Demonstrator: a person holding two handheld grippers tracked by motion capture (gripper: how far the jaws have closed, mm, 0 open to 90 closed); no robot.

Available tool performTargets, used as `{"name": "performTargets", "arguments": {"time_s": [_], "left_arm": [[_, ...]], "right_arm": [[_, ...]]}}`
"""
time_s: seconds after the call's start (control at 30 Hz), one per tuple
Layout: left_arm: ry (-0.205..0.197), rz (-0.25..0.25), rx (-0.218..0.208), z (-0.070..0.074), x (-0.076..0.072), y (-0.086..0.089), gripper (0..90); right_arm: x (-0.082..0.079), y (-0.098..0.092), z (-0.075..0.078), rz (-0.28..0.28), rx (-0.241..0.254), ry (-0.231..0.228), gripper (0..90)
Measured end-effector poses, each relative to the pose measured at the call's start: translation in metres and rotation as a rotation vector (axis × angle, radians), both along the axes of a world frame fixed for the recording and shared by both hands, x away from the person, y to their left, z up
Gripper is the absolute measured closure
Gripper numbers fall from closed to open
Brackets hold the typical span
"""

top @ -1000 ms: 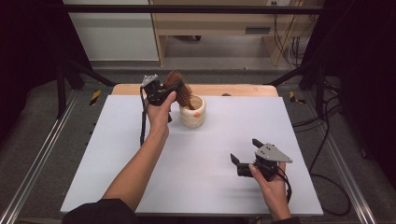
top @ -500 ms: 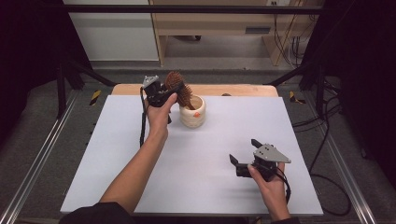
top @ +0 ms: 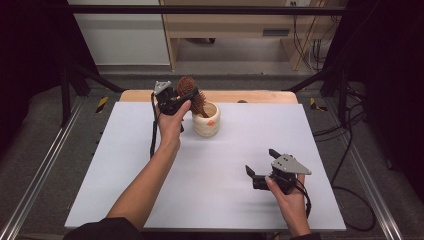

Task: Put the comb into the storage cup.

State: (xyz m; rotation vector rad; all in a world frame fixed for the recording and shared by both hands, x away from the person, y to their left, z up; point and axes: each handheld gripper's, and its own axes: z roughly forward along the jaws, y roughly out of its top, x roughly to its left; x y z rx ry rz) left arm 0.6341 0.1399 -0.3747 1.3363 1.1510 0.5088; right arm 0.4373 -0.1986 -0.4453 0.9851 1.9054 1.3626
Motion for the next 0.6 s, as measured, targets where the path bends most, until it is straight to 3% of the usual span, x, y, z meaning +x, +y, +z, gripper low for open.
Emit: {"name": "performTargets", "arguments": {"time_s": [0.37,0.6], "left_arm": [[0.003,0.013,0.043,0.0012,-0.0028,-0.0013,6.3],[0.002,0.025,0.048,0.0030,-0.0053,0.0005,4.1]], "right_arm": [[0.0004,0.0012,-0.0004,0.000,-0.001,0.003,2.8],[0.0006,0.0009,-0.0001,0.000,0.000,0.001,2.8]]}}
